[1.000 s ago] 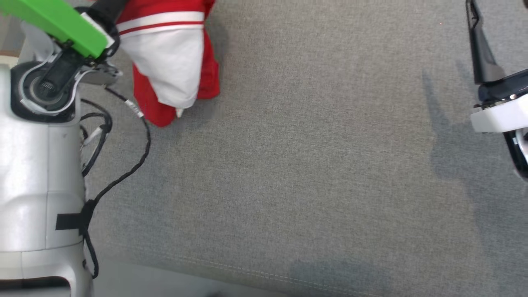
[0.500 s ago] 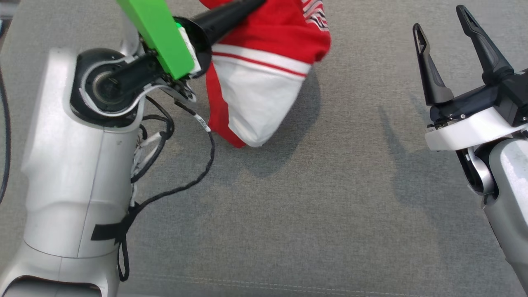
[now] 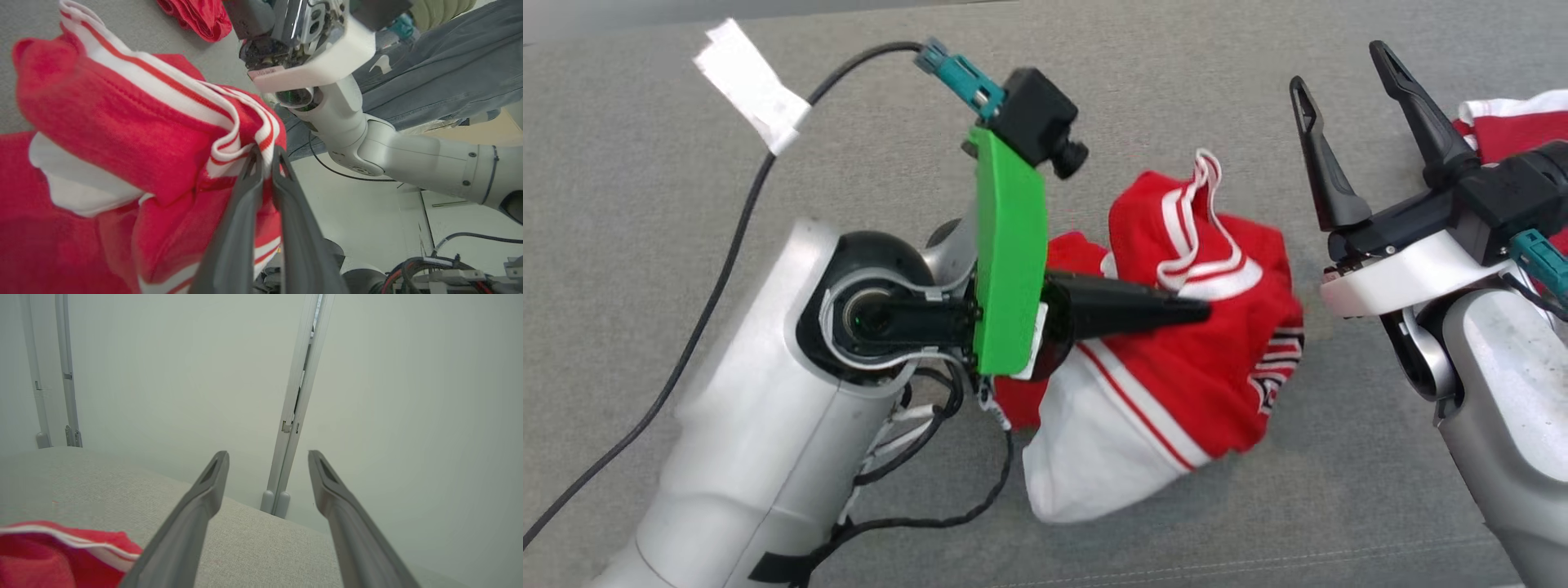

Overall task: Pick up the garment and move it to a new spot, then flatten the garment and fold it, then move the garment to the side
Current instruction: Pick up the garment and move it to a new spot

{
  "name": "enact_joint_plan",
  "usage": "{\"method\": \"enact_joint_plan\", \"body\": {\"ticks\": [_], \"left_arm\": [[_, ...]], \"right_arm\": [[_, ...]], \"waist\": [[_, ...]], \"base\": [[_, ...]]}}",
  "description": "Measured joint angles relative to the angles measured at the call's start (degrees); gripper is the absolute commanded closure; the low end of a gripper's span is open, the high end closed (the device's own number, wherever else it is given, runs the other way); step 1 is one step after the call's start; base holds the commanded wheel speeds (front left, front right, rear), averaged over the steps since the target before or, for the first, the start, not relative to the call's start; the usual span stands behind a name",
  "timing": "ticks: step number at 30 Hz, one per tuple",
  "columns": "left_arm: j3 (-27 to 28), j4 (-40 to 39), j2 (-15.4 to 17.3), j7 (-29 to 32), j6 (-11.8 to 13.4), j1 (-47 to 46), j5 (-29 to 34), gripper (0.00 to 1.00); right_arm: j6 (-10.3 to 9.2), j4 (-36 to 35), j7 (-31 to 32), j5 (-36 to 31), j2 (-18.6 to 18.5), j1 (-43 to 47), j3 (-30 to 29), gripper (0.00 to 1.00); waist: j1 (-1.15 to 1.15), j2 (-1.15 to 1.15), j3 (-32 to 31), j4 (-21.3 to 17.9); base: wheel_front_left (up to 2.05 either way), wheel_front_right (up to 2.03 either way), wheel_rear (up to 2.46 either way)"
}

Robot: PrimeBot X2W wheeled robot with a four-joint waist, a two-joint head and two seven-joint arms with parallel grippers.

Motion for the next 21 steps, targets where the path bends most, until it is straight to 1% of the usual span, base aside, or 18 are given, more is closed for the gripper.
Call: {"method": "enact_joint_plan", "body": {"ticks": [1,2,6,8,9,10,12,16,17,18,21], "left_arm": [[-1.18,-0.34,1.03,1.16,-0.4,0.38,0.33,1.0],[-2.19,-0.69,2.89,2.18,-0.82,0.76,1.59,1.0],[-3.66,-0.59,13.46,5.49,-1.4,2.44,7.13,1.0],[-4.69,-0.49,17.81,7.04,-1.9,3.13,10.28,1.0],[-5.33,-0.48,19.4,7.76,-1.91,3.19,11.46,1.0],[-6.1,-0.62,20.72,8.66,-2.35,3.16,12.93,1.0],[-7.17,-0.71,22.5,9.72,-2.4,3.16,14.18,1.0],[-8.89,-1.11,26.11,10.43,-2.9,3.1,19.24,1.0],[-8.84,-1.07,27.03,10.06,-2.9,3.09,20.59,1.0],[-8.75,-1.07,28.62,8.83,-2.91,2.93,22.86,1.0],[-8.54,-1.48,29.3,6.11,-2.91,2.64,24.97,1.0]], "right_arm": [[0.02,0.02,-0.01,0.0,0.25,0.01,0.16,0.0],[0.07,0.1,-0.01,0.0,0.34,0.01,0.41,0.0],[0.38,0.37,-0.02,0.0,0.54,0.05,1.18,0.0],[0.49,0.63,-0.07,0.0,0.43,0.27,0.94,0.0],[0.48,0.78,-0.07,0.0,0.33,0.43,0.66,0.0],[0.44,0.86,-0.07,0.0,0.07,0.7,0.19,0.0],[-0.15,0.92,-0.08,0.04,-0.83,1.58,-0.86,0.0],[-0.52,1.59,-0.08,0.4,-1.76,2.74,-1.66,0.0],[-0.51,1.59,-0.08,0.4,-1.71,2.73,-1.53,0.0],[-0.42,1.6,-0.08,0.4,-1.67,2.72,-1.15,0.0],[0.27,1.63,-0.02,0.4,-1.7,2.72,-0.22,0.0]], "waist": [[0.0,0.0,-0.23,-0.74],[0.0,0.0,-0.45,-1.5],[0.0,0.0,-1.07,-4.41],[0.0,0.0,-1.28,-5.76],[0.0,0.0,-1.35,-6.35],[0.0,0.0,-1.41,-6.88],[0.0,0.0,-1.48,-7.62],[0.0,0.0,-1.35,-7.28],[0.0,0.0,-1.29,-7.01],[0.0,0.0,-1.19,-6.42],[0.0,0.0,-1.06,-5.46]], "base": [[0.0,0.0,0.0],[0.0,0.0,0.0],[0.0,0.0,0.0],[0.0,0.0,0.0],[0.0,0.0,0.0],[0.0,0.0,0.0],[0.0,0.0,0.0],[0.0,0.0,0.0],[0.0,0.0,0.0],[0.0,0.0,0.0],[0.0,0.0,0.0]]}}
